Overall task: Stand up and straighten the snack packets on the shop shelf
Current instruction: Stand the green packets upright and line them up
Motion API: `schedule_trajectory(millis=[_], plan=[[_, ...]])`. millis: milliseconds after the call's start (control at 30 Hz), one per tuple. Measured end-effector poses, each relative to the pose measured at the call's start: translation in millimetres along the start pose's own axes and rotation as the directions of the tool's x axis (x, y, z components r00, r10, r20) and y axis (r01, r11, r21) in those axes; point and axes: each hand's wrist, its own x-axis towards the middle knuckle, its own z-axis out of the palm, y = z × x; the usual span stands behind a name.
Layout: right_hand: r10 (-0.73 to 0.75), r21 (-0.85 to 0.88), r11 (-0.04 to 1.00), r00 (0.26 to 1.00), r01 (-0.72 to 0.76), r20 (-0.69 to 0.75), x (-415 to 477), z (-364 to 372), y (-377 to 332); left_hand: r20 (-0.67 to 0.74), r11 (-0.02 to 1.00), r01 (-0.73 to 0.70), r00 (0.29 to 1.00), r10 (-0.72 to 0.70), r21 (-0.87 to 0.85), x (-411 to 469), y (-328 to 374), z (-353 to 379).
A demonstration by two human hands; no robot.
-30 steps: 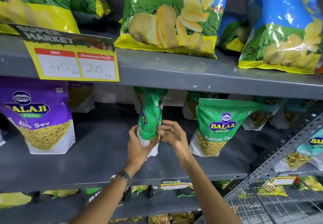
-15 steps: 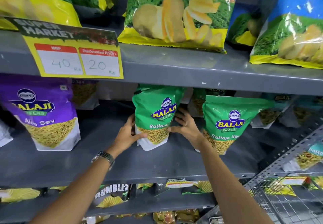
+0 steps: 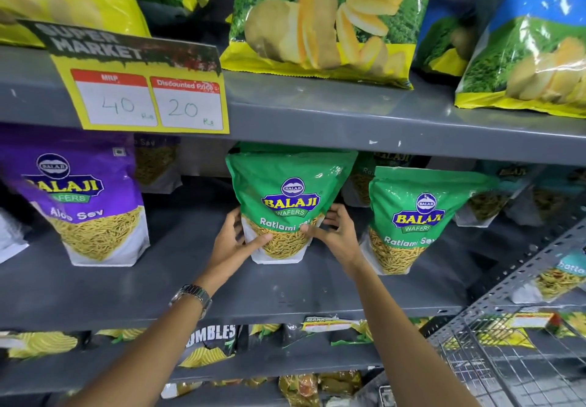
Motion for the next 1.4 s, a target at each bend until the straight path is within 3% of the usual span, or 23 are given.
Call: schedule_trajectory(millis=[200, 733, 833, 867, 933, 1000, 1033, 1067, 1100, 1167, 1267, 1333, 1400], plan=[[0.032, 0.08, 0.996, 0.999, -0.03, -0.023, -6.4, 2.1, 1.5, -0.011, 0.997, 0.004, 1.0, -0.003, 0.081, 3.4, 5.9, 0.0], [0.061, 0.212, 0.976, 0.998, -0.057, -0.013, -16.7, 4.0, 0.1, -0.098, 0.998, -0.054, 0.994, 0.056, 0.024, -4.4, -3.3, 6.1], [-0.006, 0.227, 0.973, 0.986, 0.045, -0.168, -31.1, -0.6, 3.9, -0.216, 0.992, -0.102, 0.973, 0.084, -0.075, -17.3, -5.3, 15.4], [-0.06, 0.212, 0.969, 0.95, 0.13, -0.308, -37.7, -5.7, 7.8, -0.324, 0.988, -0.137, 0.94, 0.108, -0.069, -27.3, -7.9, 21.9], [-0.145, 0.133, 0.949, 0.769, 0.287, -0.622, -48.7, -27.0, 15.9, -0.458, 0.973, -0.228, 0.869, 0.186, -0.038, -54.4, -13.4, 45.0], [-0.117, 0.093, 0.93, 0.524, 0.356, -0.844, -50.5, -61.3, 21.2, -0.396, 0.961, -0.276, 0.887, 0.239, -0.037, -77.8, -14.0, 79.4], [-0.062, 0.113, 0.927, 0.441, 0.359, -0.895, -46.3, -81.6, 24.5, -0.319, 0.963, -0.266, 0.916, 0.241, -0.037, -83.8, -12.4, 98.4], [0.003, 0.152, 0.93, 0.407, 0.334, -0.913, -40.3, -101.9, 27.9, -0.225, 0.971, -0.234, 0.949, 0.22, -0.04, -85.6, -10.4, 116.6], [0.069, 0.208, 0.939, 0.44, 0.274, -0.895, -33.0, -120.2, 31.8, -0.125, 0.982, -0.181, 0.977, 0.174, -0.046, -81.8, -6.4, 133.3], [0.171, 0.316, 0.941, 0.636, 0.12, -0.752, -20.8, -149.3, 42.8, 0.083, 0.999, -0.01, 0.996, 0.014, -0.048, -63.8, 4.1, 160.8], [0.171, 0.284, 0.958, 0.87, -0.037, -0.463, -13.6, -165.2, 50.8, 0.279, 0.979, 0.154, 0.942, -0.186, 0.132, -26.2, 14.6, 187.1], [0.112, 0.209, 0.977, 0.926, -0.037, -0.361, -13.3, -164.4, 49.6, 0.35, 0.949, 0.149, 0.905, -0.244, 0.277, -7.0, 18.0, 197.1], [0.071, 0.175, 0.984, 0.935, -0.01, -0.348, -13.2, -163.2, 46.6, 0.397, 0.938, 0.107, 0.886, -0.241, 0.329, 3.0, 18.7, 203.1]])
